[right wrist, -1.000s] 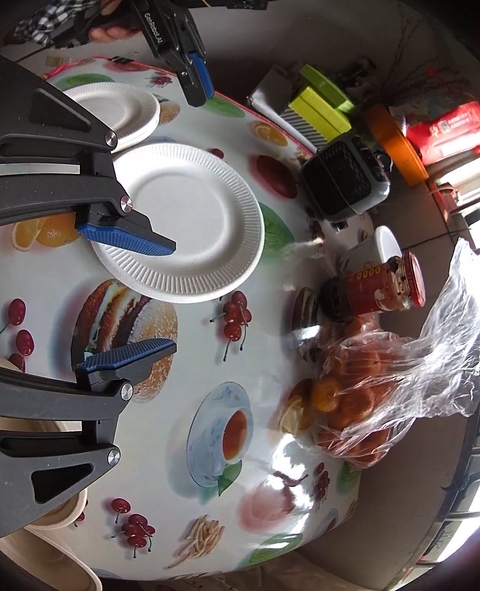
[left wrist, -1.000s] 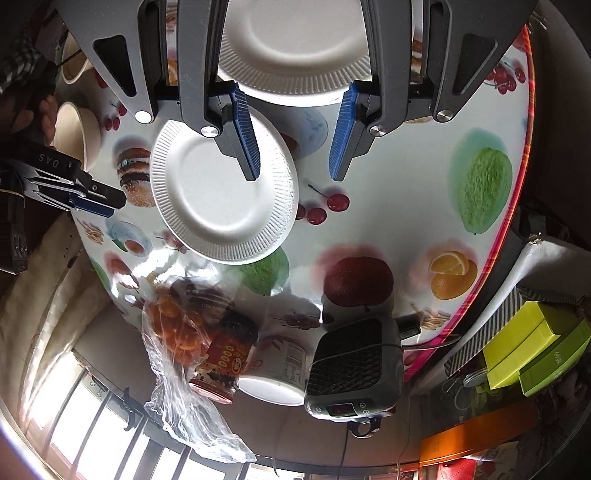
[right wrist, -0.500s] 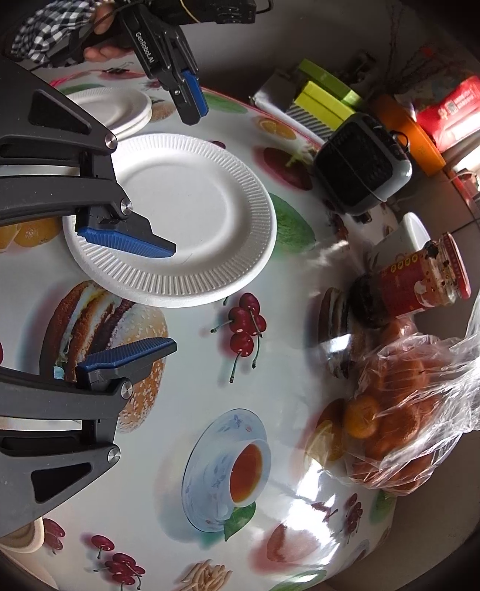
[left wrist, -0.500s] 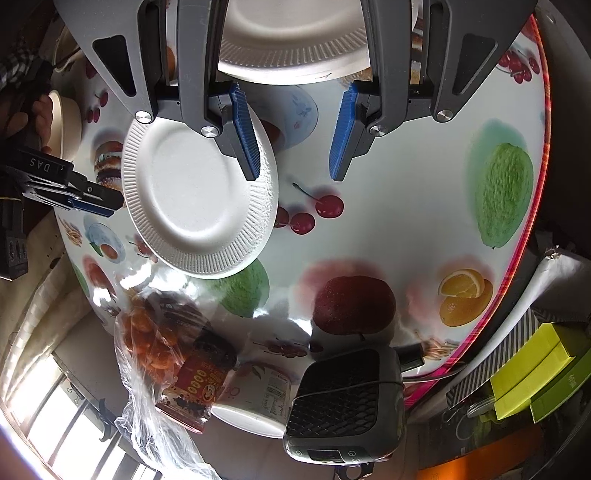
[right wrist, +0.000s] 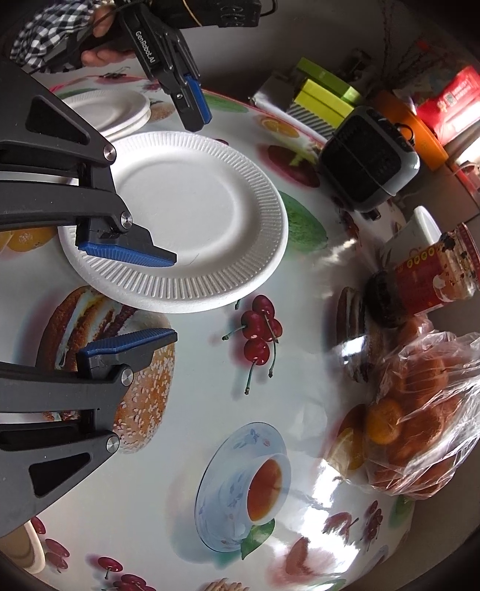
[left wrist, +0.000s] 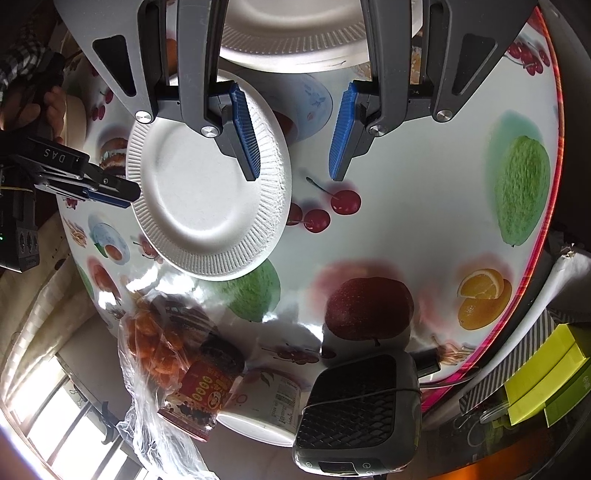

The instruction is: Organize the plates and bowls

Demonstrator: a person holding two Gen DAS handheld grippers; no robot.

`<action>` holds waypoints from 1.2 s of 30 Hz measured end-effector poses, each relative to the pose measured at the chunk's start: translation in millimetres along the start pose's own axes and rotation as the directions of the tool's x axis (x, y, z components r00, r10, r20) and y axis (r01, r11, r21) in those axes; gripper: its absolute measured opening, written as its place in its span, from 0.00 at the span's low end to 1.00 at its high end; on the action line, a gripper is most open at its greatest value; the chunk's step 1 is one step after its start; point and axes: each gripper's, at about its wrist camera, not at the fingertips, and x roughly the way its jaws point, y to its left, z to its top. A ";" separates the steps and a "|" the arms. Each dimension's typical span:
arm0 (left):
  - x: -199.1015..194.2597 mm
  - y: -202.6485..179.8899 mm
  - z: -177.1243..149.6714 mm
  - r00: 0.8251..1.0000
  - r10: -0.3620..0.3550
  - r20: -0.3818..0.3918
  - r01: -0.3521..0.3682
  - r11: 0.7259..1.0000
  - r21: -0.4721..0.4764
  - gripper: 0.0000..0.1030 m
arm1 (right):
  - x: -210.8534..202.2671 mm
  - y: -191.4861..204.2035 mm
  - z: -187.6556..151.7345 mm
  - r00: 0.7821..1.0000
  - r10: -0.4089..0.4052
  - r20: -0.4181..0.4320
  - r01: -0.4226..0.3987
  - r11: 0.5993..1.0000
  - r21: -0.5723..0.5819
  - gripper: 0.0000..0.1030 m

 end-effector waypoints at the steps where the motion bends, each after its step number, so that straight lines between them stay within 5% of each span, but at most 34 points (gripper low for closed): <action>1: 0.4 -0.1 0.3 1.000 -0.002 -0.002 0.002 1.000 -0.003 0.39 | 0.0 0.5 -0.1 1.000 -0.001 0.000 0.001 1.000 -0.001 0.31; 21: 12.3 -4.3 -1.5 1.000 -0.003 -0.030 0.003 1.000 0.000 0.14 | 2.4 2.3 2.2 1.000 0.003 -0.002 -0.003 1.000 -0.005 0.18; 36: 6.6 -5.0 0.5 1.000 -0.002 -0.019 0.001 1.000 -0.005 0.11 | -6.9 5.0 1.8 1.000 0.008 0.020 -0.008 1.000 0.003 0.18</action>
